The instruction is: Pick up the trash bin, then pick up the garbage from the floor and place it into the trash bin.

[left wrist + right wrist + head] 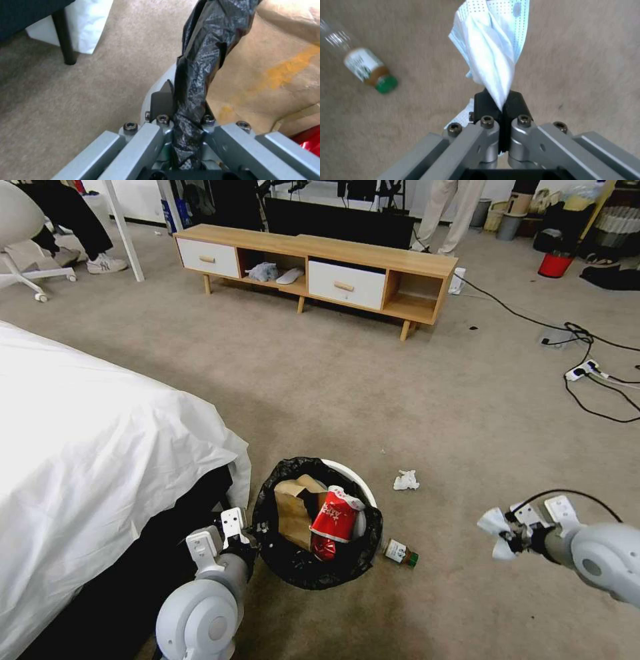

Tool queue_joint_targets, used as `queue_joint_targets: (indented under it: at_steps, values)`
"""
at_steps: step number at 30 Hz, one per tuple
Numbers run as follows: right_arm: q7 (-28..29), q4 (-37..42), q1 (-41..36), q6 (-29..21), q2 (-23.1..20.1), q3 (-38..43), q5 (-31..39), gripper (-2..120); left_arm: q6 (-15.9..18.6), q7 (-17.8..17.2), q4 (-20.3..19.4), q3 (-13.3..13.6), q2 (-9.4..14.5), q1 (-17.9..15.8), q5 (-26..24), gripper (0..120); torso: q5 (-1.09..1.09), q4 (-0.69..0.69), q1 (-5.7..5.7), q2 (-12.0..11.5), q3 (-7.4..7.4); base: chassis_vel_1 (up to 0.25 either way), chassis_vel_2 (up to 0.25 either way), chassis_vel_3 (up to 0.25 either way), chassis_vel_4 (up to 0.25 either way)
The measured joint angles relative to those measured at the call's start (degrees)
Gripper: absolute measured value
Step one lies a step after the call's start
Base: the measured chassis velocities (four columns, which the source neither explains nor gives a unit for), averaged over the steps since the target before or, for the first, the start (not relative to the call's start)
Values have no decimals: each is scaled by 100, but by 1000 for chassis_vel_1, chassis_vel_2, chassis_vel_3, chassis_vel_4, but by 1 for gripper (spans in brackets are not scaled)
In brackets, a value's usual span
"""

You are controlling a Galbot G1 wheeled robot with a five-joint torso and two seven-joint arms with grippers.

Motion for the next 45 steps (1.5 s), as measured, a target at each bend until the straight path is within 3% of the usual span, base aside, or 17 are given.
queue_joint_targets:
  at_steps: [9,10,12,17,20,28,34,38,40,45]
  values:
    - [94,793,-742,208,-245,1260,11,0,80,-751,-25,205,394,-170,-662,1,-2,-2,0,0,0,0,0,0,0]
    - [94,793,-742,208,-245,1260,11,0,80,-751,-25,205,394,-170,-662,1,-2,-2,0,0,0,0,0,0,0]
    - [147,1098,-804,426,-242,1430,-82,0,80,-920,-12,300,613,-232,-866,1,-1,-2,0,0,0,0,0,0,0]
    - [180,1267,-734,552,-201,1431,-176,0,80,-1018,-10,346,784,-256,-1001,1,-2,-1,0,0,0,0,0,0,0]
    - [189,1481,-605,788,-142,1396,-309,0,80,-1120,0,385,1092,-256,-1146,1,-1,1,0,0,0,0,0,0,0]
    - [111,1623,-561,1075,-149,1382,-480,0,80,-1158,12,464,1289,-280,-1247,1,-1,-1,0,0,0,0,0,0,0]
    - [-85,2024,-461,1699,-269,1435,-718,0,89,-1252,131,889,1530,-478,-1427,1,-1,-1,0,0,0,0,0,0,0]
    - [-200,2170,-395,1920,-328,1448,-764,0,89,-1342,213,1063,1544,-641,-1579,1,-1,-1,0,0,0,0,0,0,0]
    - [-388,2324,-361,2205,-376,1448,-870,0,90,-1472,298,1292,1546,-883,-1812,1,-1,-1,0,0,0,0,0,0,0]
    - [-532,2501,-379,2383,-431,1436,-887,0,89,-1560,351,1475,1545,-1147,-2003,1,0,-1,0,0,0,0,0,0,0]
